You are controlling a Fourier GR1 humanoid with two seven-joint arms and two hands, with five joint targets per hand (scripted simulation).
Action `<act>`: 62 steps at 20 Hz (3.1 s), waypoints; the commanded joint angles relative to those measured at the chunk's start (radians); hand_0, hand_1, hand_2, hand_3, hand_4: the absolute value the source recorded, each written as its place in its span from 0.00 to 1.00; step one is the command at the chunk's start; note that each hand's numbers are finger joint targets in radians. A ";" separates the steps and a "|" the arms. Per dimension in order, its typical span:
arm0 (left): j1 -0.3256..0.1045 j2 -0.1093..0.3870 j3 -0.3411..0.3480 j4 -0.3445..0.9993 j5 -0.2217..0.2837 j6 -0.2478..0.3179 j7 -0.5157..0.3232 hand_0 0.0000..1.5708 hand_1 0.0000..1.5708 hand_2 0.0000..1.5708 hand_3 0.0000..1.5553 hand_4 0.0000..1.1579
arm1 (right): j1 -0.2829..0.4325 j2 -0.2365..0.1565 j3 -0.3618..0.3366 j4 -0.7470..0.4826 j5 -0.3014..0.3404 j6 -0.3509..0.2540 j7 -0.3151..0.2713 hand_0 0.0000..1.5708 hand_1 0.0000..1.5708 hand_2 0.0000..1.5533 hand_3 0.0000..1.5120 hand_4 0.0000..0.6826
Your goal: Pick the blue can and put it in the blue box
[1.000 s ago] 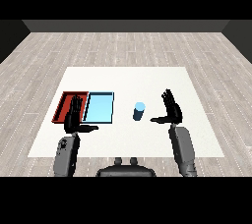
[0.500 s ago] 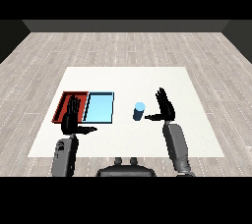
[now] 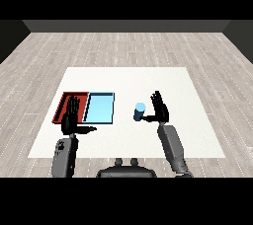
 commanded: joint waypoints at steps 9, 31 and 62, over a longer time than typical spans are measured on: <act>-0.014 0.000 -0.004 -0.007 0.014 0.000 0.026 0.00 0.00 0.00 0.00 0.00 | -0.004 0.003 0.041 0.171 -0.049 0.026 -0.126 0.00 0.00 0.00 0.00 0.00; -0.019 0.008 0.017 0.071 0.029 -0.031 -0.033 0.00 0.00 0.00 0.00 0.00 | -0.259 0.000 0.079 0.552 -0.167 -0.009 -0.222 0.00 0.00 0.00 0.00 0.00; 0.008 0.018 -0.057 -0.006 0.002 -0.065 0.060 0.00 0.00 0.00 0.00 0.00 | -0.341 -0.064 0.292 0.326 -0.057 -0.512 -0.023 0.93 0.93 0.94 0.93 0.91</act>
